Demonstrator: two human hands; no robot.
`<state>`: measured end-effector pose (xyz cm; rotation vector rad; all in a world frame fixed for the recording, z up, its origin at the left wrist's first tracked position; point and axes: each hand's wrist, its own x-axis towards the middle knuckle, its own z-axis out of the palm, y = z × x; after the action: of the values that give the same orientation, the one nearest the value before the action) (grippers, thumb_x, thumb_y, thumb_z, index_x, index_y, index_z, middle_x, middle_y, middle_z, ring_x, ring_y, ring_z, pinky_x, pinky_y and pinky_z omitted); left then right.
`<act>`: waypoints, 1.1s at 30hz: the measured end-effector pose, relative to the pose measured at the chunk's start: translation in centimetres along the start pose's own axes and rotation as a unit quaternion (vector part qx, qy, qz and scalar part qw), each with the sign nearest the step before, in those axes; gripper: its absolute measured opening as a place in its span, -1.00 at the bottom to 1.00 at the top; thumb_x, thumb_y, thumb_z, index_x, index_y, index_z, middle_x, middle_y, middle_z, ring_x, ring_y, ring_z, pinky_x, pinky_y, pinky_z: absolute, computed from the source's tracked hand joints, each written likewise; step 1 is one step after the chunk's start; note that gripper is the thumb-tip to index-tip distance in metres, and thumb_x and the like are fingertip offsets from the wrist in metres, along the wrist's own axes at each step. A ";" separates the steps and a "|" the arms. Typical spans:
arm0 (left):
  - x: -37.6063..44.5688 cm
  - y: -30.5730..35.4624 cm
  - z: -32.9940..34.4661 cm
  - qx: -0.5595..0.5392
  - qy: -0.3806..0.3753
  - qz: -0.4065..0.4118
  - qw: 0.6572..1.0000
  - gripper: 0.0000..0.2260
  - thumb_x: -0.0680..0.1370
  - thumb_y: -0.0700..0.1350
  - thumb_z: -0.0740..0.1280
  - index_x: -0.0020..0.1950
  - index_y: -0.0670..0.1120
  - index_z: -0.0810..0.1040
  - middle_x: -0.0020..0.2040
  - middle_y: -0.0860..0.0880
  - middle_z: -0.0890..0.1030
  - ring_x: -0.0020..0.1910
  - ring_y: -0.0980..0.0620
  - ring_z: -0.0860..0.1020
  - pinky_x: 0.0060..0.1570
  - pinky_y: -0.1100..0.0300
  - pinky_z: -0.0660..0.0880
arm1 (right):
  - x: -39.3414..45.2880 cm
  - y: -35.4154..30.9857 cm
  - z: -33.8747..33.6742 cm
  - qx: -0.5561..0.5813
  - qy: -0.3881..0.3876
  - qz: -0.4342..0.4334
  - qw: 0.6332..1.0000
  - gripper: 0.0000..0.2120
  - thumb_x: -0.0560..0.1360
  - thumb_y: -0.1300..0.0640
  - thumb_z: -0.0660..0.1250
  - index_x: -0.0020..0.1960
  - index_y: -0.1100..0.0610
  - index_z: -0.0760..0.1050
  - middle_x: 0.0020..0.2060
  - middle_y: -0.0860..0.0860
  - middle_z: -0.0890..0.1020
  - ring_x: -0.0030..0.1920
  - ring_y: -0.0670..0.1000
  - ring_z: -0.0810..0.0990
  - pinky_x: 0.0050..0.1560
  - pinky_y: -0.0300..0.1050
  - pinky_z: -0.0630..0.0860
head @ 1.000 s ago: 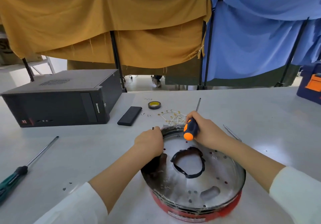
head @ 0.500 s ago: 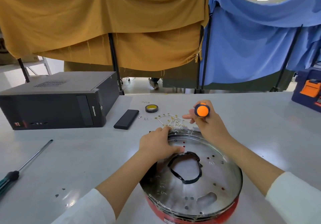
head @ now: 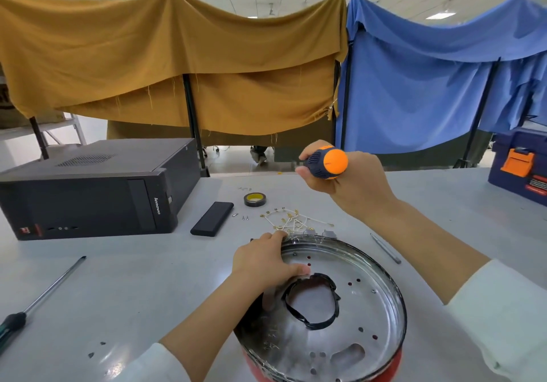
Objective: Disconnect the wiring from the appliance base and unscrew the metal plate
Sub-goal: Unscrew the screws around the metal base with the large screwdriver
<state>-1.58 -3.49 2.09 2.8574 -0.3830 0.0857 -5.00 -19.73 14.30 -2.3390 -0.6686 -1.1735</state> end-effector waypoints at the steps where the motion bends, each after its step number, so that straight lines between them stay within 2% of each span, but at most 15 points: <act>1: 0.0 0.0 0.0 0.002 0.001 0.001 1.000 -0.21 0.26 0.50 0.23 0.38 0.14 0.24 0.27 0.10 0.45 0.22 0.00 0.47 0.01 0.11 0.38 | -0.1 -0.1 0.1 0.005 -0.010 0.011 1.000 -0.43 0.47 -0.32 0.16 -0.03 0.18 0.57 -0.32 0.14 0.64 -0.29 0.18 0.58 -0.26 0.11 0.52; 4: 0.0 -0.1 0.1 0.003 0.005 0.002 1.000 -0.21 0.26 0.50 0.23 0.38 0.14 0.25 0.28 0.11 0.45 0.22 0.00 0.47 0.03 0.10 0.39 | -0.3 -0.3 0.3 -0.032 -0.022 0.021 0.999 -0.22 0.43 -0.43 -0.02 -0.14 0.27 0.57 -0.37 0.19 0.61 -0.32 0.19 0.55 -0.28 0.10 0.47; 6: 0.0 -0.1 0.1 -0.002 0.010 0.002 1.000 -0.21 0.25 0.50 0.24 0.37 0.14 0.26 0.27 0.12 0.45 0.21 0.00 0.47 0.00 0.12 0.37 | -0.4 -0.5 0.2 -0.030 0.010 0.013 0.999 -0.31 0.43 -0.34 0.00 -0.30 0.26 0.51 -0.48 0.15 0.55 -0.41 0.15 0.49 -0.38 0.02 0.40; 8: 0.0 -0.1 0.2 -0.012 0.016 0.002 1.000 -0.22 0.24 0.50 0.25 0.35 0.14 0.28 0.26 0.12 0.46 0.20 0.01 0.48 -0.02 0.13 0.36 | -0.4 -0.7 0.0 0.008 0.051 0.014 0.999 -0.53 0.45 -0.24 0.06 -0.46 0.07 0.31 -0.60 -0.02 0.38 -0.53 0.00 0.37 -0.46 -0.14 0.26; 10: 0.0 -0.1 0.3 -0.025 0.024 -0.003 0.999 -0.22 0.21 0.49 0.27 0.33 0.14 0.29 0.25 0.13 0.48 0.18 0.03 0.49 -0.01 0.14 0.37 | -0.2 -0.7 0.0 0.040 0.067 0.034 0.996 -0.61 0.45 -0.23 0.10 -0.46 -0.08 0.15 -0.62 -0.16 0.27 -0.55 -0.11 0.33 -0.46 -0.25 0.19; 13: 0.1 -0.1 0.3 -0.040 0.033 -0.012 0.999 -0.21 0.19 0.49 0.30 0.31 0.14 0.31 0.24 0.14 0.49 0.17 0.04 0.50 -0.02 0.15 0.38 | -0.1 -0.4 0.2 0.070 0.069 0.058 0.993 -0.62 0.43 -0.27 0.09 -0.45 -0.10 0.19 -0.60 -0.17 0.33 -0.49 -0.14 0.43 -0.45 -0.37 0.18; 19: 0.4 0.1 0.1 -0.055 0.041 -0.026 0.997 -0.22 0.14 0.48 0.35 0.24 0.10 0.36 0.19 0.14 0.50 0.11 0.05 0.52 -0.13 0.18 0.34 | -0.6 0.3 1.5 0.066 0.039 0.079 0.994 -0.60 0.45 -0.28 0.12 -0.45 -0.08 0.23 -0.60 -0.12 0.36 -0.50 -0.08 0.43 -0.47 -0.23 0.24; 23: 0.4 0.1 0.1 -0.051 0.051 -0.027 0.997 -0.23 0.15 0.48 0.36 0.22 0.08 0.37 0.17 0.13 0.50 0.09 0.05 0.52 -0.14 0.18 0.35 | -0.9 0.3 2.5 0.079 0.020 0.101 0.992 -0.59 0.44 -0.30 0.12 -0.45 -0.07 0.23 -0.62 -0.09 0.37 -0.43 -0.11 0.46 -0.46 -0.23 0.21; 28: 0.3 0.2 0.0 -0.048 0.055 -0.023 0.997 -0.22 0.15 0.48 0.35 0.23 0.07 0.37 0.19 0.13 0.49 0.09 0.05 0.52 -0.17 0.18 0.31 | -1.1 0.3 3.5 0.054 0.004 0.100 0.993 -0.62 0.47 -0.22 0.15 -0.43 -0.08 0.22 -0.59 -0.10 0.35 -0.50 -0.10 0.41 -0.45 -0.28 0.16; 33: 0.4 0.1 -0.1 -0.047 0.052 -0.025 0.997 -0.23 0.16 0.47 0.36 0.22 0.07 0.37 0.18 0.13 0.49 0.08 0.05 0.52 -0.17 0.18 0.31 | -1.4 0.5 3.8 0.045 0.000 0.102 0.994 -0.62 0.47 -0.23 0.13 -0.43 -0.06 0.22 -0.57 -0.11 0.34 -0.49 -0.08 0.40 -0.45 -0.21 0.21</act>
<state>-1.27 -3.66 2.20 2.7532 -0.2876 0.2010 -3.10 -18.19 10.99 -2.2713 -0.4594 -1.0305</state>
